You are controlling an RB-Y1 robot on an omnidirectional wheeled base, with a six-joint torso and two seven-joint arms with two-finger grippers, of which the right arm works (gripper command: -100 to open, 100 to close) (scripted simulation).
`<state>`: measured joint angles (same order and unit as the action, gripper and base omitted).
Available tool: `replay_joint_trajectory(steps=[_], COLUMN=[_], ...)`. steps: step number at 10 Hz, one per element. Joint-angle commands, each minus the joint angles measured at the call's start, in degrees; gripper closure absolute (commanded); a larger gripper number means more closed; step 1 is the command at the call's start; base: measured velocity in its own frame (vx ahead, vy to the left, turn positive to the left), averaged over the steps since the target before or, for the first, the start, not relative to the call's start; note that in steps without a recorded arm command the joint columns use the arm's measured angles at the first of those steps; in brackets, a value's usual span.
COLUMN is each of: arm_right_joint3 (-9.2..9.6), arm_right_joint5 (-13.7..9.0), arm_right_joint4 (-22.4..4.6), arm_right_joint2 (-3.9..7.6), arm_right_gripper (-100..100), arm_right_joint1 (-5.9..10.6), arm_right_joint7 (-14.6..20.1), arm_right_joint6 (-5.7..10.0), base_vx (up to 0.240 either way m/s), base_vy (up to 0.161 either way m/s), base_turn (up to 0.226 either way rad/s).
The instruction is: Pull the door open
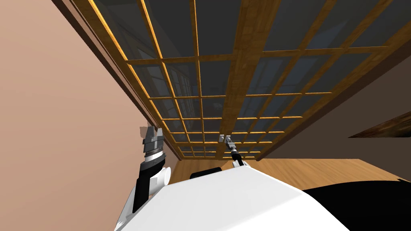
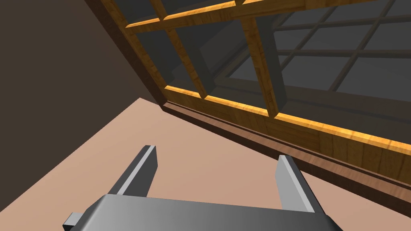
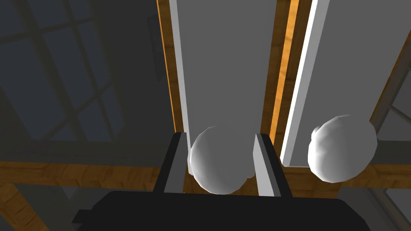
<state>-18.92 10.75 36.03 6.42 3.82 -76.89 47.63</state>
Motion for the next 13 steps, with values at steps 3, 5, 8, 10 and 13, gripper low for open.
replay_joint_trajectory(steps=[3,5,8,10,13], arm_right_joint3=[-0.40,-0.59,-0.97,-0.97,-1.19], arm_right_joint5=[-0.5,-0.7,-1.2,-1.2,-1.8], arm_right_joint4=[-0.5,-0.7,-1.5,-1.4,-1.4], arm_right_joint2=[0.50,0.75,1.25,1.25,1.66], arm_right_gripper=[100,100,100,100,100], arm_right_joint1=[-1.33,-1.95,-3.19,-3.19,-4.04], arm_right_joint7=[1.2,1.8,3.1,3.1,4.8], arm_right_joint6=[-0.11,-0.16,-0.25,-0.25,-0.28], base_vx=[-0.084,-0.154,-0.114,-0.049,-0.021], base_vy=[0.004,0.018,0.005,0.007,-0.003], base_turn=[-0.003,-0.020,-0.032,-0.015,0.005])
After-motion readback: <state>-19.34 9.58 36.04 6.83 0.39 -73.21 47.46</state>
